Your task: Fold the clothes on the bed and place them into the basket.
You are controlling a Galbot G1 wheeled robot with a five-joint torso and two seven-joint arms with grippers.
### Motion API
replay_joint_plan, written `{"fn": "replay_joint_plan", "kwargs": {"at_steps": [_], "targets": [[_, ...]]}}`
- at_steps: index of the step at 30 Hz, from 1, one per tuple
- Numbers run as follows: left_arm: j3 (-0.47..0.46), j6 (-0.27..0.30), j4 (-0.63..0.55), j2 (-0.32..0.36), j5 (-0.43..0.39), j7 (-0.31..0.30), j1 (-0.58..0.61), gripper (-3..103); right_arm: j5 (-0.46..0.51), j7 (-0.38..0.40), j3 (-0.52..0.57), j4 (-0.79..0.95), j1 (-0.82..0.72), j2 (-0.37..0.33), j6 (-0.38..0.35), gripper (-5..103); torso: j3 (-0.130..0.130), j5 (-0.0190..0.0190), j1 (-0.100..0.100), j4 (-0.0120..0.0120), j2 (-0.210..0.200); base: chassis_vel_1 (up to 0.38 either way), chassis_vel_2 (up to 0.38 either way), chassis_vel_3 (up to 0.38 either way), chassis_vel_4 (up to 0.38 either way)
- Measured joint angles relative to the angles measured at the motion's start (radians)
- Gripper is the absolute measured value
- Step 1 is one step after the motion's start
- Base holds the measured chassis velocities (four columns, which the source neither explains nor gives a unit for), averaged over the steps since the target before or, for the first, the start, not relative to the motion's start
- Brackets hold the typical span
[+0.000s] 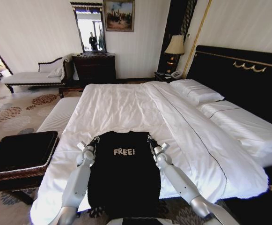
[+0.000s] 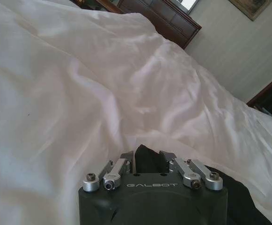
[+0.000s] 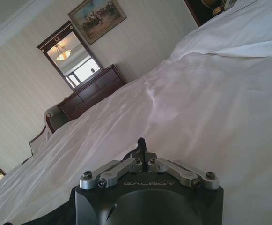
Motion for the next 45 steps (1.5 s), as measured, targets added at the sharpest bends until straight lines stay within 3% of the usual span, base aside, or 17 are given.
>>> {"fn": "replay_joint_plan", "kwargs": {"at_steps": [5,7,10,15,18,22,23,28,34,37,41,45], "targets": [[-0.003,-0.002,0.007,0.006,-0.012,0.016,-0.001,13,-0.004,0.006,-0.005,-0.004,0.007,0.001,0.003,0,0.0,0.0,0.0,-0.0001,0.0,0.0,0.0,0.0,0.0],[-0.005,-0.002,0.007,0.008,-0.014,0.019,-0.001,13,-0.004,0.01,-0.006,-0.004,0.008,0.0,0.005,0,0.0,0.0,0.0,-0.0001,0.0,0.0,0.0,0.0,0.0],[-0.009,-0.003,-0.003,0.018,-0.022,0.024,0.002,2,-0.004,0.02,-0.008,0.009,0.009,-0.005,0.011,0,0.0,-0.0001,0.0,-0.0002,0.0,0.0,0.0,0.0,0.0],[-0.007,-0.004,-0.099,0.068,-0.066,0.026,0.019,0,0.004,0.037,-0.009,0.104,0.004,-0.04,0.017,0,0.0,0.0,0.0,-0.0001,0.0,0.0,0.0,0.0,0.0],[-0.005,-0.001,-0.185,0.118,-0.125,0.027,0.024,0,0.011,0.037,-0.009,0.183,0.008,-0.089,0.023,0,0.0,0.0003,0.0,0.0003,0.0,0.0,0.0,0.0,0.0],[-0.017,0.013,-0.332,0.206,-0.26,0.011,0.001,0,0.042,0.011,-0.024,0.299,0.056,-0.21,0.047,0,0.0,0.0002,0.0,-0.0003,0.0,0.0,0.0,0.0,0.0],[-0.017,0.013,-0.332,0.206,-0.26,0.011,0.001,0,0.042,0.011,-0.024,0.299,0.056,-0.21,0.047,0,0.0,0.0002,0.0,-0.0003,0.0,0.0,0.0,0.0,0.0],[-0.021,0.043,-0.476,0.305,-0.397,-0.024,-0.07,0,0.174,-0.024,-0.078,0.425,0.174,-0.326,0.054,0,0.0,0.0,0.0,0.0,0.0,0.0,0.0,0.0,0.0],[0.042,0.048,-0.415,0.353,-0.415,-0.031,-0.188,0,0.237,-0.023,-0.177,0.381,0.319,-0.345,0.054,0,0.0,0.0002,0.0,0.0,0.0,0.0,0.0,0.0,0.0],[0.118,0.049,-0.293,0.353,-0.415,-0.031,-0.329,0,0.265,-0.014,-0.257,0.29,0.462,-0.313,0.054,0,0.0,0.0,0.0,0.0,0.0,0.0,0.0,0.0,0.0],[0.187,0.047,-0.192,0.34,-0.405,-0.027,-0.444,0,0.266,-0.018,-0.3,0.205,0.542,-0.275,0.054,0,0.0,-0.0001,0.0,0.0,0.0,0.0,0.0,0.0,0.0],[0.229,0.044,-0.148,0.332,-0.394,-0.021,-0.49,0,0.26,-0.016,-0.31,0.164,0.548,-0.26,0.053,0,0.0,0.0001,0.0,-0.0003,0.0,0.0,0.0,0.0,0.0]]}}
